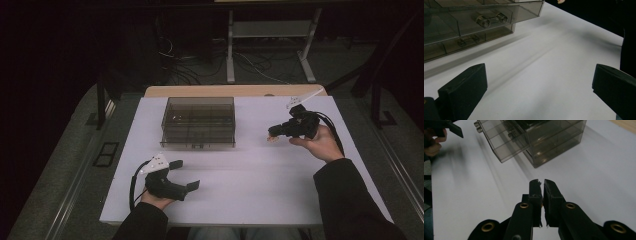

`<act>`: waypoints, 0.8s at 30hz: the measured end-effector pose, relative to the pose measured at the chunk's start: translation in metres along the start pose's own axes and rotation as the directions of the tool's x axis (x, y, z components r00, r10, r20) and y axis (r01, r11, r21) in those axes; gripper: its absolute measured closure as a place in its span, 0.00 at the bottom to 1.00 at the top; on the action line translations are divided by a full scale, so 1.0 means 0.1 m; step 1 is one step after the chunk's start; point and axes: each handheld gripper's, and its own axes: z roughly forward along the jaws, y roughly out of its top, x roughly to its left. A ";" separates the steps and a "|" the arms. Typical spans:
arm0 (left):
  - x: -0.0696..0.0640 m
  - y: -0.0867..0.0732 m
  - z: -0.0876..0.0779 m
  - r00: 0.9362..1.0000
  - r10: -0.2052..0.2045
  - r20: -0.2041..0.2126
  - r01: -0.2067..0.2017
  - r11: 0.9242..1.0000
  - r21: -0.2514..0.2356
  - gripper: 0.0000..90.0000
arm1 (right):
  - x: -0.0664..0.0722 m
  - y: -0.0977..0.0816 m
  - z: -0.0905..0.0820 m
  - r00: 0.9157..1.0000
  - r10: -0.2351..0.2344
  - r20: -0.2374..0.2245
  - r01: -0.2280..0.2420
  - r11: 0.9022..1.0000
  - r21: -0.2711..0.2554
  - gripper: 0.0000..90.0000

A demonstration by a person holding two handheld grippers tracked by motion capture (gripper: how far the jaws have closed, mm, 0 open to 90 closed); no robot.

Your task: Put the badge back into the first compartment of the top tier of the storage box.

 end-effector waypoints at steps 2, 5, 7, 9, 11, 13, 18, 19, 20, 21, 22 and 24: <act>0.00 0.00 0.00 1.000 0.000 0.000 0.000 1.000 0.000 0.00 | 0.03 0.05 -0.01 1.000 -0.005 -0.006 0.005 1.000 0.001 0.93; 0.00 0.00 0.00 1.000 0.000 0.001 0.000 1.000 0.000 0.00 | 0.06 0.12 -0.01 1.000 -0.017 -0.008 0.017 1.000 0.000 0.93; 0.00 0.00 0.00 1.000 0.000 0.002 0.000 1.000 0.000 0.00 | 0.09 0.17 -0.02 1.000 -0.025 -0.007 0.025 1.000 0.002 0.93; 0.00 0.00 0.00 1.000 0.000 0.002 0.000 1.000 0.000 0.00 | 0.10 0.21 -0.02 0.999 -0.031 -0.007 0.031 1.000 0.000 0.93; 0.00 0.00 0.00 1.000 0.000 0.002 0.000 1.000 0.000 0.00 | 0.12 0.25 -0.02 0.999 -0.033 -0.006 0.033 0.999 0.002 0.93; -0.01 0.00 0.00 1.000 0.000 0.001 0.000 1.000 0.000 0.00 | 0.14 0.29 -0.02 0.999 -0.039 -0.008 0.039 0.999 0.002 0.93; -0.01 0.00 0.00 1.000 -0.001 0.002 0.001 1.000 -0.001 0.00 | 0.19 0.40 0.01 0.998 -0.057 -0.014 0.057 0.998 0.007 0.93; -0.01 0.00 0.00 1.000 -0.001 0.002 0.001 1.000 0.000 0.00 | 0.21 0.42 0.01 0.998 -0.060 -0.014 0.060 0.998 0.008 0.93; -0.01 0.00 0.00 1.000 -0.001 0.002 0.001 1.000 0.000 0.00 | 0.22 0.44 0.02 0.998 -0.064 -0.015 0.064 0.998 0.009 0.93; -0.01 0.00 0.00 1.000 -0.001 0.002 0.001 1.000 -0.001 0.00 | 0.23 0.46 0.04 0.998 -0.065 -0.017 0.066 0.998 0.012 0.93; -0.01 0.00 0.00 1.000 0.000 0.003 0.000 1.000 0.000 0.00 | 0.24 0.47 0.05 0.997 -0.072 -0.018 0.072 0.997 0.014 0.93; 0.00 0.00 0.00 1.000 0.001 0.003 -0.001 1.000 0.000 0.00 | 0.26 0.51 0.07 0.997 -0.076 -0.023 0.077 0.997 0.013 0.93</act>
